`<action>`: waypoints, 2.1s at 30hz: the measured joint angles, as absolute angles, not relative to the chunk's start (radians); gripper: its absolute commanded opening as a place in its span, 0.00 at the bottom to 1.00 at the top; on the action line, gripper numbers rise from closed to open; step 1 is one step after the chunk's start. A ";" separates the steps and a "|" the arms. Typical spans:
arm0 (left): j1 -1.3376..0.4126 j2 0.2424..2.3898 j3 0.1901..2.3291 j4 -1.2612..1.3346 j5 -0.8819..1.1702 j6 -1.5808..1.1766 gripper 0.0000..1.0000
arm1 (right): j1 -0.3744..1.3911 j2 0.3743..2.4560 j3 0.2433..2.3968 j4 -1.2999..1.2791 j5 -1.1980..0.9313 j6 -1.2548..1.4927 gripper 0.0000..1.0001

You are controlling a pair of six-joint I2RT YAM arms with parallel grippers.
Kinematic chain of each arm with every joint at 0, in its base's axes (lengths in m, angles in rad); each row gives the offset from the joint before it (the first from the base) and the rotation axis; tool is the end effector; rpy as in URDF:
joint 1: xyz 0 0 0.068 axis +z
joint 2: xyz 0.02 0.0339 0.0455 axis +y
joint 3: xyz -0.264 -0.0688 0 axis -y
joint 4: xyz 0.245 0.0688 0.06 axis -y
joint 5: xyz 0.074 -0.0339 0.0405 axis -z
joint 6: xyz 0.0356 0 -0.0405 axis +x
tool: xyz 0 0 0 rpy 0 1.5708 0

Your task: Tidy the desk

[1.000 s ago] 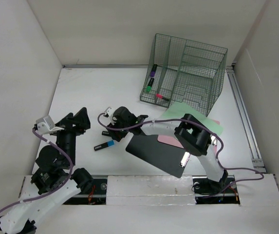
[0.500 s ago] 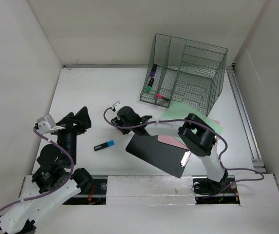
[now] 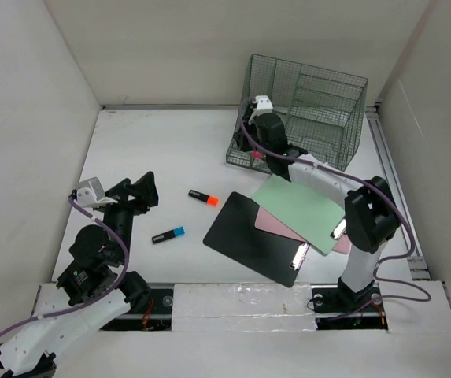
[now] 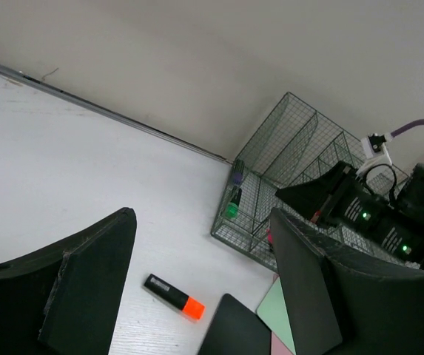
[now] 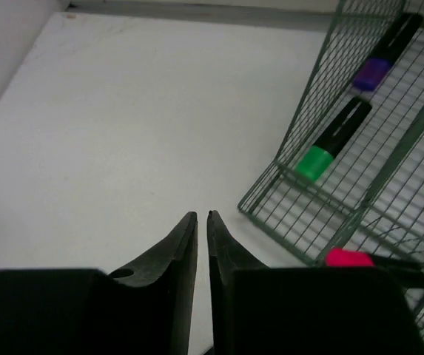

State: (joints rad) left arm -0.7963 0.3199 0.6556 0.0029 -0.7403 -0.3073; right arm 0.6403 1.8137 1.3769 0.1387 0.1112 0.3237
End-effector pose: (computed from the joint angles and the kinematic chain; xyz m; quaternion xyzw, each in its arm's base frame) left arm 0.0700 -0.0372 0.3672 -0.1561 0.5942 -0.2208 0.7575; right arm 0.3515 0.2570 0.2883 -0.0940 0.7982 0.2354 0.5465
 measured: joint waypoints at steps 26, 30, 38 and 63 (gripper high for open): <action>-0.796 0.319 0.656 0.004 -0.706 -0.296 0.69 | 0.866 2.135 1.502 -0.171 0.107 0.078 0.66; -0.796 0.324 0.656 0.004 -0.699 -0.296 0.70 | 0.886 2.158 1.536 -0.181 0.147 0.072 0.62; -0.796 0.329 0.656 0.004 -0.688 -0.295 0.69 | 0.907 2.159 1.538 -0.186 0.176 0.057 0.12; -0.796 0.328 0.656 0.003 -0.663 -0.293 0.69 | 0.620 1.873 1.397 0.204 0.339 0.596 0.03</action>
